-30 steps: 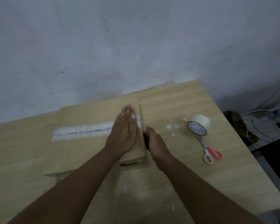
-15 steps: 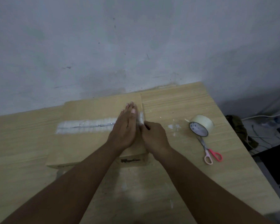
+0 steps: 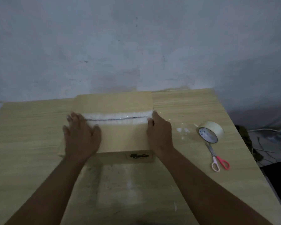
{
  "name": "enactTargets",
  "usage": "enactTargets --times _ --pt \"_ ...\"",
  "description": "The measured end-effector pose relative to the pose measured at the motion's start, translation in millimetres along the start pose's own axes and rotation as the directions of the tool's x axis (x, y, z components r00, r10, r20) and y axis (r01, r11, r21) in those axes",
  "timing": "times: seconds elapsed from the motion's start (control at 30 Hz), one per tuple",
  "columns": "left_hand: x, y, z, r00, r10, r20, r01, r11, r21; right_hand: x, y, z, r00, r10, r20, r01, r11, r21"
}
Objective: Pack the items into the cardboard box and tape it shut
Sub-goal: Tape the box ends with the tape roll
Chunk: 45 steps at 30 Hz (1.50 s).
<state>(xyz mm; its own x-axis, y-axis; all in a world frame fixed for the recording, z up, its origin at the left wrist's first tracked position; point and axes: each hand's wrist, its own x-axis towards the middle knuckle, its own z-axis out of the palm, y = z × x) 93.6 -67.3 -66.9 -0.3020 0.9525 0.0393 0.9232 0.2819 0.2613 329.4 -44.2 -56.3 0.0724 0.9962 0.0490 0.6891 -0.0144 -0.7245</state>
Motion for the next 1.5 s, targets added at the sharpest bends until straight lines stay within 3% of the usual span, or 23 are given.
enactTargets --times 0.13,0.33,0.5,0.73,0.93,1.03,1.3,1.5 --pt "9 -28 -10 0.999 0.026 0.038 -0.022 0.995 -0.093 -2 8 15 0.967 -0.147 0.210 0.229 0.862 -0.453" --pt "20 -29 -10 0.991 -0.119 -0.055 0.108 0.981 -0.160 4 -3 11 0.932 -0.289 0.217 0.360 0.692 -0.626" --pt "35 -35 -11 0.977 -0.212 -0.030 0.202 0.959 -0.199 18 -20 31 0.904 -0.265 0.336 0.418 0.718 -0.557" --pt "43 -42 -8 0.956 -0.292 0.033 0.289 0.911 -0.295 3 -11 23 0.786 -0.419 0.455 0.591 0.726 -0.352" --pt "48 -49 -5 0.952 -0.306 -0.025 0.280 0.897 -0.342 -7 -10 20 0.792 -0.425 0.437 0.562 0.789 -0.250" --pt "49 -49 -4 0.943 -0.332 -0.021 0.305 0.890 -0.340 3 -25 35 0.747 -0.419 0.516 0.594 0.769 -0.234" --pt "49 -60 -11 0.980 -0.195 0.026 0.192 0.922 -0.336 34 -69 86 0.604 -0.490 0.629 0.712 0.686 -0.149" --pt "34 -81 0 0.987 -0.069 0.148 0.141 0.816 -0.561 50 -95 121 0.490 -0.579 0.652 0.805 0.587 -0.084"
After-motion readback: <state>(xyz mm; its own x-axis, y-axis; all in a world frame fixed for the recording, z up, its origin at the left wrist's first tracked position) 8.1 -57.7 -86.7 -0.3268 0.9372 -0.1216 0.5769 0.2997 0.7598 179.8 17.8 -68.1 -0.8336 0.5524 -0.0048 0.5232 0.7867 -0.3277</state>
